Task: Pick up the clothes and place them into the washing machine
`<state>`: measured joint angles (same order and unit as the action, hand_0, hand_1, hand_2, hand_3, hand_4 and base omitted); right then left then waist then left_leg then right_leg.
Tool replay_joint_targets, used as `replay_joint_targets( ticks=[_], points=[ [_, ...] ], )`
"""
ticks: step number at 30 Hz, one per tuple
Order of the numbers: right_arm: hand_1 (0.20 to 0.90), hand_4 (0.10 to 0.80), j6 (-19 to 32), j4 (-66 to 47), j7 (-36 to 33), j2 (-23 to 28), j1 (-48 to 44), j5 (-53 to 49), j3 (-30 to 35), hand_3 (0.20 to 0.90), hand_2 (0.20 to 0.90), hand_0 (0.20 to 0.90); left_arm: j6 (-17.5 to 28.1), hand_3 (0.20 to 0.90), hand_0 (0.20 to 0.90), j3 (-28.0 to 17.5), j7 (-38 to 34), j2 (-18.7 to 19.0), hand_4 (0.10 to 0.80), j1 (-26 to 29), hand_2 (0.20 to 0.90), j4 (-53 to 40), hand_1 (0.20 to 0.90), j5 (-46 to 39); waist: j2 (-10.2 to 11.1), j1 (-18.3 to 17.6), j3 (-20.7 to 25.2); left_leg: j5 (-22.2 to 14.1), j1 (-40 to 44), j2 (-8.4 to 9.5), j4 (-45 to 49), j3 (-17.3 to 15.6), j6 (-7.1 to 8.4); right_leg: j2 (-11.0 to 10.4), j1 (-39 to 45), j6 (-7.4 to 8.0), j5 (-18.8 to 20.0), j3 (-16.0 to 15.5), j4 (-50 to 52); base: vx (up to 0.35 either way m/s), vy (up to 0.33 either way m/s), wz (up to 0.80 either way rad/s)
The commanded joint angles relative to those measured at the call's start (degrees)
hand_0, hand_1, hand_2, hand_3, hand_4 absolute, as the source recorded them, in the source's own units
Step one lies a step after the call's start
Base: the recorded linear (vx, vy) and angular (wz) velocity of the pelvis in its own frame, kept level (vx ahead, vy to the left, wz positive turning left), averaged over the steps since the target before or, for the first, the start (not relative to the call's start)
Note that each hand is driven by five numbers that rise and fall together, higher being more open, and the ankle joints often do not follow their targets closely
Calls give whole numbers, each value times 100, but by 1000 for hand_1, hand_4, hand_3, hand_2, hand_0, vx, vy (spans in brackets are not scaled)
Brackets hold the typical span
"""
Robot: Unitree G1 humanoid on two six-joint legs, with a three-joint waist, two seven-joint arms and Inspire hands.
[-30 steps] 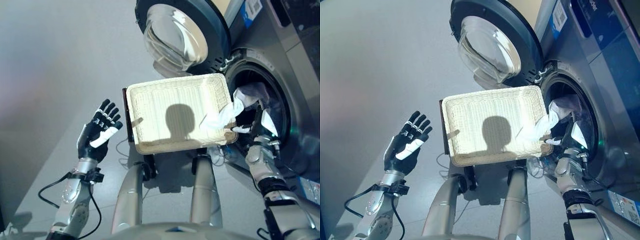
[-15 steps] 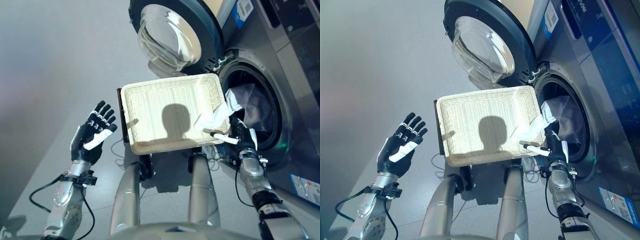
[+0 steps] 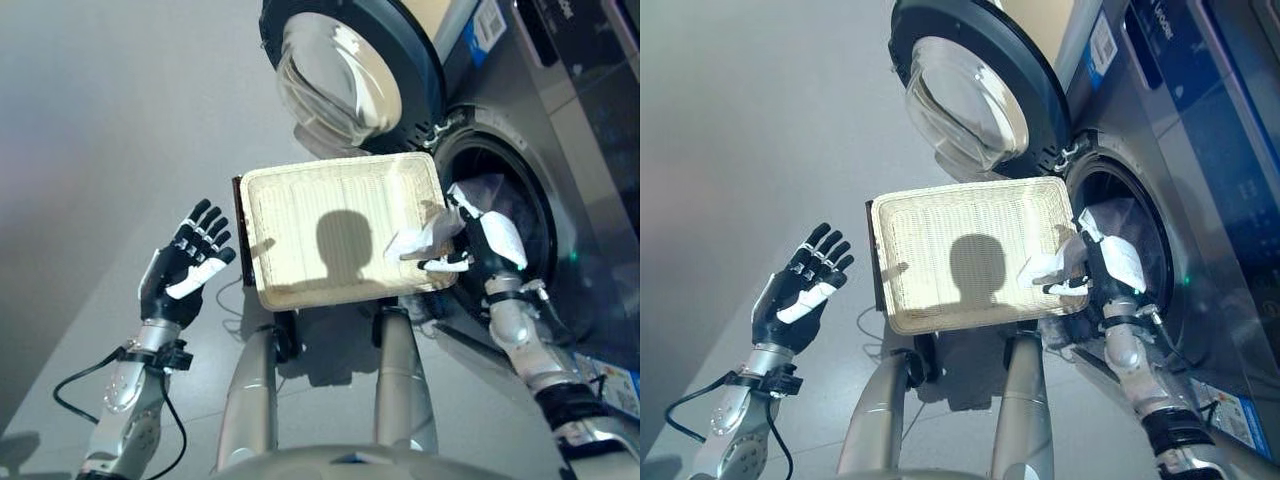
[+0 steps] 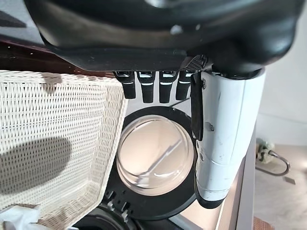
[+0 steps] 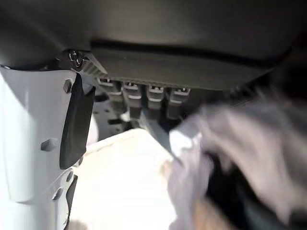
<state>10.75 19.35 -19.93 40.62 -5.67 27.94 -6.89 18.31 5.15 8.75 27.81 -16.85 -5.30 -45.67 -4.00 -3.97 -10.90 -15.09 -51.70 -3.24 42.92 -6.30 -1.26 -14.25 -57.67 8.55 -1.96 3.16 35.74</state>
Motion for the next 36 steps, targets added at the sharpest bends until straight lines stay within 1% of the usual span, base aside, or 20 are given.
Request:
replay_joint_targets(
  ticks=[1, 2, 4, 6, 7, 8, 10, 11, 12, 13, 14, 16, 21, 25, 27, 32, 33, 34, 35, 36],
  points=[
    [900, 800, 333, -576, -145, 817, 31, 584, 71, 900, 900, 900, 560, 900, 900, -219, 222, 552, 800, -273, 900, -896, 900, 125, 53, 15, 322, 825, -106, -193, -947, 429, 396, -78, 97, -34, -25, -33, -127, -10, -36, 1],
    [900, 800, 348, -526, -171, 933, 8, 708, -21, 900, 900, 900, 556, 900, 900, -189, 233, 620, 800, -268, 900, -920, 900, 127, 55, 24, 325, 827, -101, -193, -947, 436, 401, -80, 99, -29, -27, -37, -122, 0, 0, 0],
    [900, 800, 352, -513, -180, 933, -6, 711, -34, 900, 900, 900, 555, 900, 900, -193, 232, 617, 800, -270, 900, -921, 900, 127, 53, 19, 325, 827, -102, -193, -947, 438, 402, -80, 100, -29, -27, -39, -121, 0, 0, 0],
    [900, 800, 86, 207, -223, 1283, -513, 1447, -683, 900, 900, 900, 571, 900, 900, -35, 244, 775, 800, -152, 900, -972, 900, 105, 56, 94, 322, 845, -126, -195, -959, 453, 426, -76, 80, -28, -28, -27, -114, -30, -26, 4],
    [900, 800, 87, 243, -242, 1276, -565, 1452, -731, 900, 900, 900, 571, 900, 900, -52, 244, 764, 800, -156, 900, -970, 900, 106, 53, 77, 318, 844, -128, -197, -957, 452, 427, -73, 79, -28, -27, -27, -114, -45, -17, 7],
    [900, 800, -33, 805, -326, 1280, -984, 1688, -1134, 900, 900, 900, 584, 900, 900, 11, 225, 777, 800, -110, 900, -989, 900, 78, 35, 143, 309, 865, -145, -194, -969, 457, 435, -71, 61, -29, -20, -22, -117, -39, -11, 5],
    [900, 800, -75, 1078, -323, 1275, -1251, 1824, -1429, 900, 900, 900, 578, 900, 900, -1, 226, 769, 800, -101, 900, -1007, 900, 70, 23, 142, 286, 873, -155, -196, -970, 458, 436, -67, 51, -32, -19, -23, -112, -37, -4, 2],
    [900, 800, -183, 1347, -346, 1295, -1576, 2083, -1774, 900, 900, 900, 570, 900, 900, 68, 232, 779, 800, -66, 900, -993, 900, 53, -3, 195, 271, 892, -159, -200, -988, 456, 439, -65, 31, -32, -17, -6, -105, 0, 0, 0],
    [900, 800, -182, 1377, -360, 1285, -1621, 2082, -1815, 900, 900, 900, 571, 900, 900, 52, 233, 768, 800, -70, 900, -991, 900, 53, -5, 177, 264, 892, -159, -201, -988, 456, 439, -65, 30, -32, -16, -5, -104, -39, 2, -6],
    [900, 800, -282, 1701, -308, 1245, -1981, 2350, -2230, 900, 900, 900, 550, 900, 900, 151, 249, 792, 800, -17, 900, -969, 900, 45, -23, 252, 248, 901, -160, -195, -990, 454, 438, -71, 11, -31, -14, 4, -90, -21, -4, -5],
    [900, 800, -281, 1729, -321, 1234, -2023, 2349, -2268, 900, 900, 900, 551, 900, 900, 136, 250, 780, 800, -20, 900, -966, 900, 45, -26, 236, 242, 900, -161, -197, -988, 453, 438, -69, 10, -31, -14, 5, -89, -33, -5, -5],
    [900, 800, -408, 2202, -343, 1016, -2459, 2545, -2709, 900, 900, 900, 544, 900, 900, 229, 266, 777, 800, 42, 900, -953, 900, 23, -56, 294, 226, 908, -172, -196, -978, 437, 439, -82, -6, -30, 1, 18, -82, 0, 0, 0],
    [900, 800, -746, 2888, -340, 590, -3237, 2958, -3318, 900, 900, 900, 519, 900, 900, 358, 259, 734, 800, 189, 900, -967, 900, 48, -122, 405, 192, 934, -213, -176, -960, 426, 432, -90, -40, -28, 38, 34, -70, 0, 0, 0],
    [900, 800, -915, 3284, -375, 432, -3474, 3141, -3461, 900, 900, 900, 505, 900, 900, 337, 247, 653, 800, 181, 900, -952, 900, 67, -155, 444, 204, 943, -259, -155, -949, 437, 430, -91, -83, -36, 36, 10, -28, -7, 7, 4],
    [900, 800, -1091, 3459, -369, 399, -3717, 3466, -3686, 900, 900, 900, 493, 900, 900, 321, 234, 618, 800, 210, 900, -930, 900, 76, -167, 488, 198, 954, -284, -146, -952, 454, 434, -119, -99, -33, 33, -5, -13, -6, 6, 6],
    [900, 800, -1195, 3723, -213, 312, -3868, 3779, -3946, 900, 900, 900, 457, 900, 900, 294, 208, 609, 800, 217, 900, -970, 900, 109, -178, 527, 145, 950, -335, -133, -899, 480, 440, -123, -120, -34, 8, 1, 41, 18, -3, 2],
    [900, 800, -1267, 3861, -166, 244, -3904, 3784, -3931, 900, 900, 900, 441, 900, 900, 283, 184, 589, 800, 215, 900, -982, 900, 135, -191, 565, 150, 768, -295, -140, -842, 517, 477, -112, -98, 0, -188, 25, 143, 0, 0, 0],
    [900, 800, -1270, 3866, -172, 239, -3909, 3783, -3929, 900, 900, 900, 442, 900, 900, 280, 181, 590, 800, 216, 900, -987, 900, 138, -185, 553, 113, 934, -361, -131, -859, 486, 443, -125, -146, -35, -16, 14, 84, 103, -12, 8],
    [900, 800, -1273, 3905, -142, 202, -3902, 3793, -3930, 900, 900, 900, 431, 900, 900, 257, 173, 575, 800, 196, 900, -993, 900, 147, -193, 576, 135, 762, -301, -136, -832, 510, 478, -112, -101, -4, -201, 26, 159, -6, 1, 17],
    [900, 800, -1325, 4012, -131, 156, -3920, 3775, -3913, 900, 900, 900, 419, 900, 900, 234, 157, 535, 800, 192, 900, -980, 900, 163, -204, 591, 95, 758, -336, -116, -796, 506, 474, -110, -130, -10, -210, 35, 200, 94, -8, 23]
  ],
)
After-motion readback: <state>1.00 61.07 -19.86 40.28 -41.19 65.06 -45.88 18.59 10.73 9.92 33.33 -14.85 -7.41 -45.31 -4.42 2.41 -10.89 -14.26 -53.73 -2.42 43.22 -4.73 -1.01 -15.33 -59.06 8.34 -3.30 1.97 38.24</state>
